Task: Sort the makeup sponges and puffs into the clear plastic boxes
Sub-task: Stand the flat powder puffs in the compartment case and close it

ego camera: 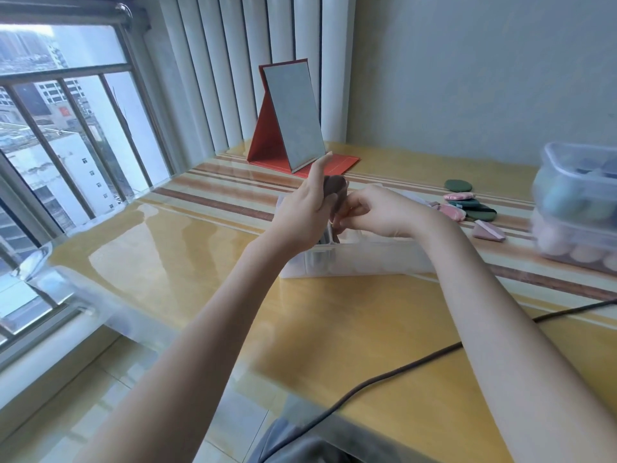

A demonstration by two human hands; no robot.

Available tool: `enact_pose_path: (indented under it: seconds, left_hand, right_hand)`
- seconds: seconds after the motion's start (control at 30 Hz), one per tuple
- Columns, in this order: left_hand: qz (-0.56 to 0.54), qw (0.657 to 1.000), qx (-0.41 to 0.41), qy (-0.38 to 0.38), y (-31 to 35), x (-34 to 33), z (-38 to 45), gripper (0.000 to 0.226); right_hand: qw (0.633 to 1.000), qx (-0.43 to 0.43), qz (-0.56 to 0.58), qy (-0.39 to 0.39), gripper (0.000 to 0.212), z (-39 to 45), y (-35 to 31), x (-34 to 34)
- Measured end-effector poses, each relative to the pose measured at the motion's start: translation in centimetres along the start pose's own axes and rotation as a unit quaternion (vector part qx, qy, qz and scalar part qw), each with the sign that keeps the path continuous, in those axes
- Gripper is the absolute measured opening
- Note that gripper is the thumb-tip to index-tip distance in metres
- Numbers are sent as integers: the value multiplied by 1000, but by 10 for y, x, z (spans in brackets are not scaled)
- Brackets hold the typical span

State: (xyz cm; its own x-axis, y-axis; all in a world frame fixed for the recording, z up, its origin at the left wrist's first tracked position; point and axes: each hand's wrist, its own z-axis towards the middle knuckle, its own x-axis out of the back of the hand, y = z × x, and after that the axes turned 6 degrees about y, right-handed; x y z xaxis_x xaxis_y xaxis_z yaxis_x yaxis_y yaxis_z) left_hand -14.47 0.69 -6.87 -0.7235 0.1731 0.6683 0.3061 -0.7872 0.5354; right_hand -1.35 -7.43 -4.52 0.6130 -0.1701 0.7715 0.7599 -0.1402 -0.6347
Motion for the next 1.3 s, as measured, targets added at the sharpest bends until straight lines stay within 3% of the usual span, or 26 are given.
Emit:
enact_pose_path:
  seconds: [0.17, 0.3, 0.4, 0.57, 0.7, 0.87, 0.97, 1.1, 1.2, 1.3]
  left_hand:
    - [15, 999, -34, -17, -1, 2, -4, 59]
    - [38, 998, -57, -12, -3, -2, -4, 67]
    - [26, 998, -55, -12, -6, -4, -4, 67]
    - [40, 998, -42, -24, -7, -4, -3, 49]
    - [48, 998, -31, -27, -6, -3, -4, 39]
    - [7, 999, 45, -25, -6, 1, -1, 32]
    - [-33, 997, 76, -9, -3, 1, -1, 32]
    - [-4, 996, 85, -2, -6, -2, 1, 33]
    - [-21, 996, 86, 10, -8, -2, 1, 31]
    - [-54, 993, 100, 38, -10, -1, 2, 30]
  right_hand:
    - [997, -14, 71, 37, 5, -3, 2, 8]
    - [986, -23, 125, 108, 29, -5, 4, 5]
    - [984, 1, 120, 134, 19, -1, 6, 1]
    - [961, 8, 195, 197, 16, -2, 11, 10]
    - [961, 16, 203, 187, 14, -3, 13, 12]
    - [955, 54, 205, 210, 17, -8, 18, 31]
    - [978, 64, 136, 143, 22, -15, 17, 36]
    - [996, 60, -22, 62, 16, -9, -2, 18]
    - [990, 66, -112, 60, 22, -5, -16, 7]
    - [989, 73, -88, 98, 26, -5, -18, 6]
